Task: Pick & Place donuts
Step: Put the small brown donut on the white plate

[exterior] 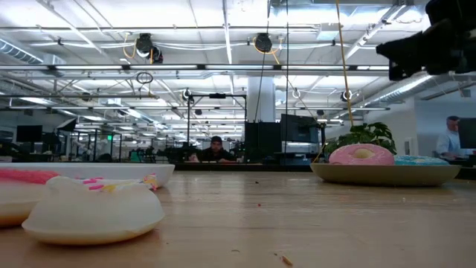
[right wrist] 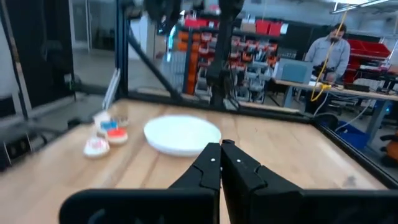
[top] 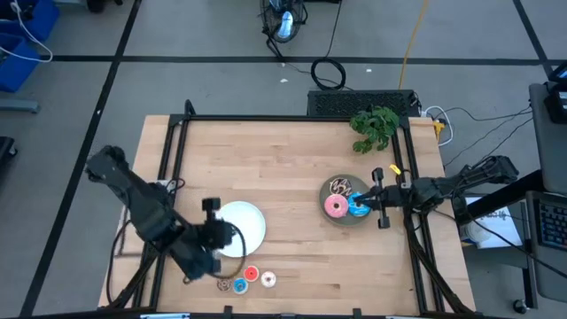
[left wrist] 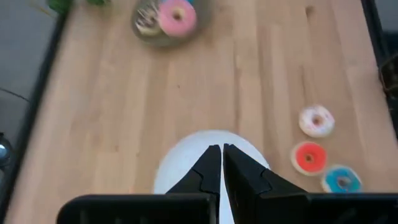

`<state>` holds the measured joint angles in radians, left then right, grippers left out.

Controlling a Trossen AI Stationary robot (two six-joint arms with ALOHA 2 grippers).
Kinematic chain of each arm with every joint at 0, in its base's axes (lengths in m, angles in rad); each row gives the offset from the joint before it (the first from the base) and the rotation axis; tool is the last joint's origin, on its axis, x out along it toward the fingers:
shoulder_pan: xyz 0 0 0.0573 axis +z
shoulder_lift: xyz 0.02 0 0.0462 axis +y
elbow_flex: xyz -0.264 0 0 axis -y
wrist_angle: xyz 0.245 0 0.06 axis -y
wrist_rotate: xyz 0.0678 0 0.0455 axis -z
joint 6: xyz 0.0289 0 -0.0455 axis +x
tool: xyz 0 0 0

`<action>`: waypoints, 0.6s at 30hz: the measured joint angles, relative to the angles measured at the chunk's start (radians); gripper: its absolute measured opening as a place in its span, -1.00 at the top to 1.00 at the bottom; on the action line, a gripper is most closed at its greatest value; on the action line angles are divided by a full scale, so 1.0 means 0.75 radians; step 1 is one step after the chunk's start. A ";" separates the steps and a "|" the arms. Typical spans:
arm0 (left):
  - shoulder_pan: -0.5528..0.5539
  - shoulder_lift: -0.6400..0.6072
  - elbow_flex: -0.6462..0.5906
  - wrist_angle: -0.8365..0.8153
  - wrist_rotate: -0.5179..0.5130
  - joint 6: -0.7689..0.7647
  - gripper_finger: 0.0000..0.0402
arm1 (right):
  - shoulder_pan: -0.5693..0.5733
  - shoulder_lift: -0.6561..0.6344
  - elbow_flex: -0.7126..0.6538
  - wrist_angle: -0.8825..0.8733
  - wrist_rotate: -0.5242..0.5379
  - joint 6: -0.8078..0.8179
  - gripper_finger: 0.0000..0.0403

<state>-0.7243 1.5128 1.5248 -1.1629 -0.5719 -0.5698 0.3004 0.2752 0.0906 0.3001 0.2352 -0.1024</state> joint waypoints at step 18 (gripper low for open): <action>-0.134 0.336 0.020 -0.072 0.413 -0.425 0.84 | 0.000 0.001 -0.034 0.131 -0.003 0.103 1.00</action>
<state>-0.8249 1.7651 1.5394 -1.2168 -0.2618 -0.8882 0.3004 0.2758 0.0654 0.3980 0.2328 -0.0254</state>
